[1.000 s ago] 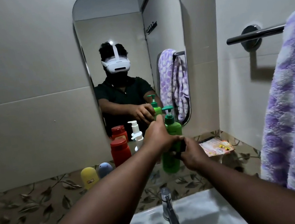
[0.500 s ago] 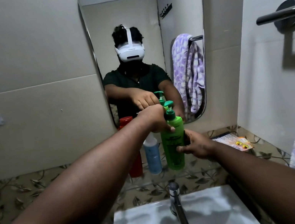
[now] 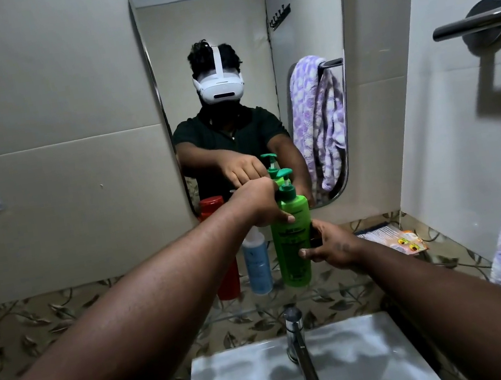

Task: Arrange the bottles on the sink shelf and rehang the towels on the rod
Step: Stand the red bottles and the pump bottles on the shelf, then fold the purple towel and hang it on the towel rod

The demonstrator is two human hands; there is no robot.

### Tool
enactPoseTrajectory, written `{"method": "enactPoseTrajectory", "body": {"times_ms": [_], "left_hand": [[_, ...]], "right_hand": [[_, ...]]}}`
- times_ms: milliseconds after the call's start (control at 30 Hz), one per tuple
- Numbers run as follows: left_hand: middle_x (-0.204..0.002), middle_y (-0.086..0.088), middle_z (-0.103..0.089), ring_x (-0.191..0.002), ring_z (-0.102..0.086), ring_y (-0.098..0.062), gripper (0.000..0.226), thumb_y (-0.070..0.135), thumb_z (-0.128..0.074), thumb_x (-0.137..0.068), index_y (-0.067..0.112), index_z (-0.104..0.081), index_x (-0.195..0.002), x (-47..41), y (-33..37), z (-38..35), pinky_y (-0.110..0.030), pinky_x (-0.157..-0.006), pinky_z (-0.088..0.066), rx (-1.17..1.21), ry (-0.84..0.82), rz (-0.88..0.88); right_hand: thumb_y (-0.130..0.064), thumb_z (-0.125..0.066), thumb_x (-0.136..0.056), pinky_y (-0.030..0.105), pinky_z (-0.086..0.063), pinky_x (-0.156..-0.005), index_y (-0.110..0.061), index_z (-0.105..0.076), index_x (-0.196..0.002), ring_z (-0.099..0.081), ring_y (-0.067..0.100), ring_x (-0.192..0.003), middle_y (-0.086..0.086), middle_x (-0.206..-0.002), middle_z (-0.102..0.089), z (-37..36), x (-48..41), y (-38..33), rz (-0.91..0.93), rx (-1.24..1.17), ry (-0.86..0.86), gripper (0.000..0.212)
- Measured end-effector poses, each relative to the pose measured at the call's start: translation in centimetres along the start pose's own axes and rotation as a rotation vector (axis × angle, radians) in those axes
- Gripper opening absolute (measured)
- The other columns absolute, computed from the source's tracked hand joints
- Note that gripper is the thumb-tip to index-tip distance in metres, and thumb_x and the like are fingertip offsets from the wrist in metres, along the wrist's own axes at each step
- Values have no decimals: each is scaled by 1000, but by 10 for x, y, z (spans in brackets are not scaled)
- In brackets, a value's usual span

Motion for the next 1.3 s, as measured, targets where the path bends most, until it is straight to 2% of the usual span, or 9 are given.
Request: {"method": "enactPoseTrajectory", "body": {"times_ms": [200, 400, 567, 733, 900, 967, 1067, 1200, 1300], "left_hand": [[-108, -2, -72, -98, -68, -19, 57, 42, -89, -74, 16, -69, -121, 11, -10, 7, -42, -86, -60, -19, 68, -29], [-99, 0, -72, -88, -66, -20, 45, 42, -88, -74, 22, -71, -110, 38, -28, 36, -36, -74, -57, -80, 234, -49], [-78, -8, -69, -74, -66, -37, 18, 34, -65, -79, 18, -59, -80, 80, -11, 73, -39, -60, -45, -357, 670, -169], [-69, -7, -59, -62, -60, -36, 13, 24, -61, -90, 17, -56, -79, 122, 90, 79, -41, -58, -38, -162, 1019, -549], [-83, -6, -67, -75, -63, -34, 16, 21, -53, -98, 12, -65, -94, 137, 162, 80, -45, -66, -46, 376, 1000, -722], [-85, -6, -68, -76, -62, -34, 15, 20, -53, -100, 11, -65, -98, 134, 178, 81, -45, -65, -47, 550, 983, -755], [-94, -7, -68, -81, -64, -37, 16, 24, -51, -99, 15, -61, -108, 131, 200, 79, -47, -64, -51, 700, 894, -838], [-113, -5, -67, -98, -63, -25, 37, 20, -54, -89, 20, -48, -126, 145, 232, 86, -38, -79, -47, 696, 852, -1059], [-122, -4, -63, -107, -64, -26, 37, 28, -45, -93, 19, -43, -130, 165, 247, 94, -43, -85, -47, 707, 839, -1158]], "right_hand": [[20, -71, -78, 29, -61, -73, -4, -52, -131, -65, 25, -104, 15, -119, -66, 5, 5, 4, -19, -69, 83, 62], [2, -61, -81, 42, -56, -78, -26, -57, -94, -67, 25, -88, 1, -93, -70, 29, 31, -12, -17, 175, 497, 31], [-9, -60, -82, 36, -53, -72, -26, -57, -80, -65, 27, -82, -1, -84, -71, 30, 67, -63, 129, 222, 870, 16], [-11, -63, -81, 39, -53, -69, -27, -55, -74, -62, 19, -72, -6, -72, -66, 43, 117, -126, 358, -29, 1124, 20], [-5, -64, -82, 27, -50, -65, -22, -59, -78, -58, 5, -66, -10, -70, -63, 72, 198, -171, 574, -184, 1304, 18], [2, -58, -81, 21, -49, -67, -21, -60, -80, -60, 3, -70, -10, -73, -64, 73, 227, -190, 621, -40, 1421, 23], [1, -53, -80, 34, -55, -74, -17, -63, -88, -66, 14, -81, -7, -83, -67, 69, 258, -212, 698, 215, 1518, 22], [-1, -54, -79, 43, -54, -84, -14, -66, -100, -66, 20, -94, -2, -98, -69, 67, 296, -229, 726, 536, 1659, 27], [-1, -57, -77, 43, -52, -91, -11, -67, -107, -63, 22, -99, 1, -105, -69, 61, 317, -239, 644, 743, 1722, 33]]}}
Point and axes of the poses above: each hand's wrist, its own x-axis away from the middle knuckle, its own z-axis out of the back of the hand, y = z × x, the point moved 5 cm from there along -x, towards the middle knuckle
